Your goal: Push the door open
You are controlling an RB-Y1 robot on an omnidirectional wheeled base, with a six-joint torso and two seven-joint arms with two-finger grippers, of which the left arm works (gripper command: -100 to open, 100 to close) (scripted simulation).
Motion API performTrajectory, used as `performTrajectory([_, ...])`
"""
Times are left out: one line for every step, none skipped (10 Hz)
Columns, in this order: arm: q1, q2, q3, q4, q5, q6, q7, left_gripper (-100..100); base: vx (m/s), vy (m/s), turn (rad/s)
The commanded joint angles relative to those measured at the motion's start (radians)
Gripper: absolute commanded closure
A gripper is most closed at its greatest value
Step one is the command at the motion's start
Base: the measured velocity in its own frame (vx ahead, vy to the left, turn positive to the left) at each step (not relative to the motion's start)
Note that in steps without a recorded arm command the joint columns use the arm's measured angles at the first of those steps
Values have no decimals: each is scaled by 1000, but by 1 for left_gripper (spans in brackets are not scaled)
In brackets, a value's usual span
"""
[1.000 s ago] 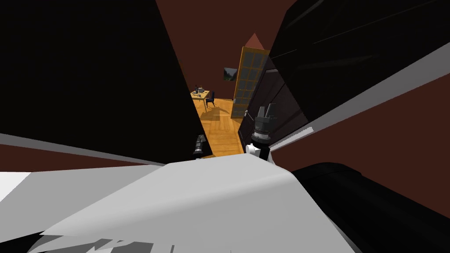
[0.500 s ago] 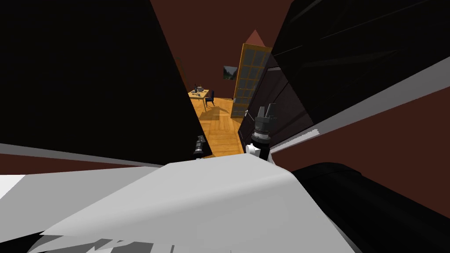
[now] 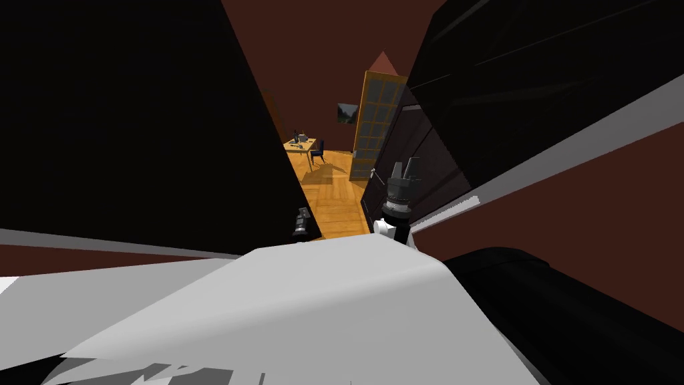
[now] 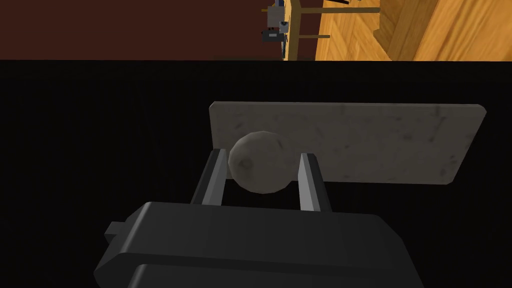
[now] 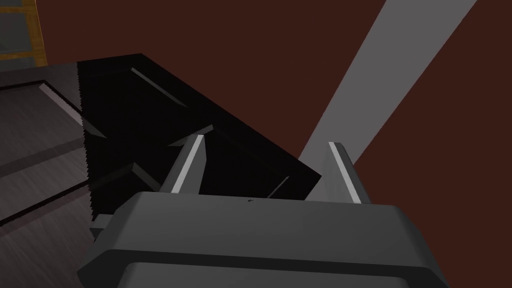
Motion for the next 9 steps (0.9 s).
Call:
performTrajectory([-1,13,24,-12,15,-5,-11,100,137,-20,-19])
performTrajectory([2,18,36,-15,25,-7,-18,100,161,-7,-44])
performTrajectory([2,18,36,-15,25,-7,-18,100,133,-3,-25])
performTrajectory([6,26,56,-20,42,-9,-28,100,146,-13,-60])
performTrajectory([10,31,72,-24,54,-11,-36,100,194,-23,-69])
performTrajectory([12,33,80,-26,61,-12,-40,100,165,-17,-23])
performTrajectory([14,35,88,-28,67,-13,-44,100,110,0,-19])
performTrajectory([14,35,88,-24,67,-13,-44,100,61,7,-17])
performTrajectory([16,37,97,-31,74,-14,-48,100,46,-4,-12])
